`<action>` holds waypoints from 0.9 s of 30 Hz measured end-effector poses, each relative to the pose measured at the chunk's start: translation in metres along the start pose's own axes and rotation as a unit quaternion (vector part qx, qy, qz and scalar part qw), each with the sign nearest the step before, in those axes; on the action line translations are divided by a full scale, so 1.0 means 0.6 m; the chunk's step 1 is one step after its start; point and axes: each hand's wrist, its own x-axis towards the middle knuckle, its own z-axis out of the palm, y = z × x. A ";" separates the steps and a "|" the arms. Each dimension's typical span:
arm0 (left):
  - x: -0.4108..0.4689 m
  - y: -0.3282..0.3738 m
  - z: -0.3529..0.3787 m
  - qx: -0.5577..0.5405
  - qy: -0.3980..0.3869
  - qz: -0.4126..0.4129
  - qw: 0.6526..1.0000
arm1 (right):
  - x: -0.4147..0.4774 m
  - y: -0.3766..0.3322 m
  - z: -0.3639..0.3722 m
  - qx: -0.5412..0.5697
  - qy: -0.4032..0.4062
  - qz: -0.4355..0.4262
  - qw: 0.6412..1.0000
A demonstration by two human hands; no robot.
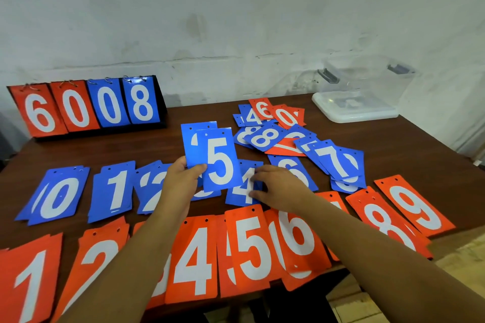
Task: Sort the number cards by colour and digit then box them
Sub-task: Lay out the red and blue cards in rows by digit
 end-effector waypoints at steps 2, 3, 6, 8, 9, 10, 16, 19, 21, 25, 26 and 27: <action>0.000 0.000 -0.007 0.003 0.005 -0.003 1.000 | 0.010 -0.006 -0.004 0.006 -0.005 0.006 1.000; -0.001 0.001 -0.011 0.006 0.008 -0.001 1.000 | 0.013 -0.007 -0.007 0.009 -0.006 0.010 1.000; -0.006 0.006 -0.024 0.036 0.014 0.015 0.999 | 0.020 -0.018 -0.013 0.096 0.048 0.059 0.993; -0.014 0.006 -0.029 0.056 -0.005 0.028 0.998 | 0.020 -0.041 -0.021 0.277 0.088 0.117 0.950; -0.019 0.004 -0.028 0.059 -0.022 0.034 0.997 | 0.019 -0.055 -0.026 0.371 0.081 0.129 0.916; -0.026 0.002 -0.026 0.059 -0.040 0.035 0.997 | 0.018 -0.066 -0.027 0.436 0.067 0.135 0.887; -0.031 -0.003 -0.025 0.010 -0.044 -0.008 0.999 | 0.008 -0.047 -0.040 0.523 0.166 0.250 0.798; -0.016 0.004 -0.051 -0.009 0.050 -0.026 0.998 | -0.010 -0.011 -0.052 0.534 0.210 0.272 0.772; -0.014 0.013 -0.080 0.006 0.100 -0.011 0.995 | -0.018 0.000 -0.049 0.527 0.235 0.268 0.772; 0.000 0.031 -0.148 0.019 0.138 0.007 0.990 | -0.013 -0.011 -0.043 0.533 0.249 0.271 0.762; 0.001 0.035 -0.160 0.047 0.147 0.012 0.988 | -0.009 -0.017 -0.041 0.535 0.246 0.271 0.761; 0.003 0.036 -0.166 0.087 0.156 0.013 0.984 | -0.004 -0.023 -0.038 0.535 0.242 0.273 0.762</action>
